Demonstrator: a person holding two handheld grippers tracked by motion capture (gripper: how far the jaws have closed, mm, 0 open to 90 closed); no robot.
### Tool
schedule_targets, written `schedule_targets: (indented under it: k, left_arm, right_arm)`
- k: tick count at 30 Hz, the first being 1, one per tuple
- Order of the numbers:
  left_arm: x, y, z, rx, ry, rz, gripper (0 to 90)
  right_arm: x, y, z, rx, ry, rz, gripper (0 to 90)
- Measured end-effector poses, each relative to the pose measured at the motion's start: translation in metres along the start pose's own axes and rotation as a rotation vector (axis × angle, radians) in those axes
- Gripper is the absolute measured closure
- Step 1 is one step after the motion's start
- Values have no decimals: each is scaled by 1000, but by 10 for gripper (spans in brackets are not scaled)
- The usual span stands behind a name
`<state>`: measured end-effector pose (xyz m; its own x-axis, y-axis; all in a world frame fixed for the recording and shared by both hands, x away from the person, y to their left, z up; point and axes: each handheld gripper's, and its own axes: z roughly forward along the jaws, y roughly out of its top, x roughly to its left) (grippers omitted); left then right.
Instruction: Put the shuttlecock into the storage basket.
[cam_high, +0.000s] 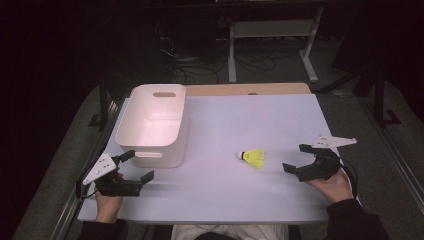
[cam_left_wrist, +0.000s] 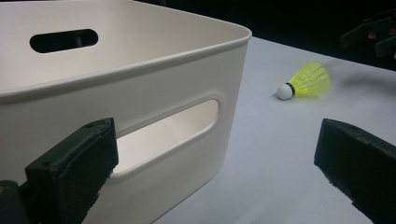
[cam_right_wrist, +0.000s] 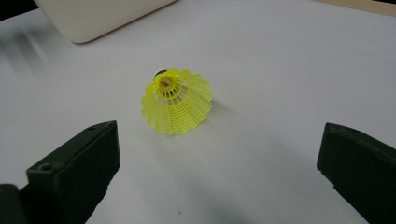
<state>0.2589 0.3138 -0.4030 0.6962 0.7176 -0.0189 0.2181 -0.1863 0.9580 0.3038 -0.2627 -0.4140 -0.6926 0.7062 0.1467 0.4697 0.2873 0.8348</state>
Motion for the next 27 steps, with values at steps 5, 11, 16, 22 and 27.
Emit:
schedule_targets:
  k: [5,11,16,22,27]
  left_arm:
    - [0,0,0,-1,-2,-2,0]
    - [0,0,-1,-2,-3,-2,0]
    - [0,0,-1,-3,-2,-2,0]
    - [-1,0,-2,-6,4,0,0]
    - [-1,0,-2,-5,5,0,0]
  right_arm:
    - [0,-1,-1,5,0,-1,0]
    - [1,-1,-1,8,2,-4,0]
    - [1,-1,-1,12,5,-7,0]
    - [2,-1,-1,16,12,-6,0]
    - [3,0,-1,23,18,-10,0]
